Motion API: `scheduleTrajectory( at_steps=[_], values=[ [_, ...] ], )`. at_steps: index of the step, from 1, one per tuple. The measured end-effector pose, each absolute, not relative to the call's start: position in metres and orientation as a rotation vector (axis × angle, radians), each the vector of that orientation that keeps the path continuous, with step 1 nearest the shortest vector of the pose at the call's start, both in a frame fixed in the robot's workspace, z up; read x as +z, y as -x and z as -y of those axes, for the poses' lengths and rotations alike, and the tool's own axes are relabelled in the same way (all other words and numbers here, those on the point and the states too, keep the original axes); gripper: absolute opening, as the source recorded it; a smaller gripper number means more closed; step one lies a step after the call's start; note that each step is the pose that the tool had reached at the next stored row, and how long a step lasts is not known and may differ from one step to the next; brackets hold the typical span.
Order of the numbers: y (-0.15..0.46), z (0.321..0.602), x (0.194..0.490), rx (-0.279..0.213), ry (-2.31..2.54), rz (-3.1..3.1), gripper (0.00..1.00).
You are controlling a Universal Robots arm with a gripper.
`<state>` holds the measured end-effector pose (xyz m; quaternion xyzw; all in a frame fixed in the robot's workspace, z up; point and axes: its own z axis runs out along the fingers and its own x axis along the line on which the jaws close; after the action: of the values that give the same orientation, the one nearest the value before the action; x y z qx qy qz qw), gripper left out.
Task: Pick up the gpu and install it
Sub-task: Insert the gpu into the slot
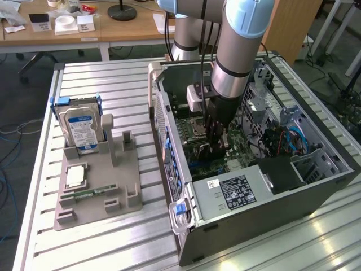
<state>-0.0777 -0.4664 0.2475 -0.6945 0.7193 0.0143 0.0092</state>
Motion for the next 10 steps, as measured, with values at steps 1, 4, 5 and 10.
scheduleTrajectory(
  at_steps=[1, 4, 5, 10],
  values=[
    [0.0777, 0.4664, 0.2472, 0.045, 2.170, -2.245, 0.27],
    [0.0778, 0.4662, 0.2466, 0.045, 2.172, -2.244, 0.27],
    [0.0779, 0.4661, 0.2464, 0.045, 2.172, -2.243, 0.27],
    [0.0788, 0.4656, 0.2450, 0.045, 2.172, -2.243, 0.27]
  ],
)
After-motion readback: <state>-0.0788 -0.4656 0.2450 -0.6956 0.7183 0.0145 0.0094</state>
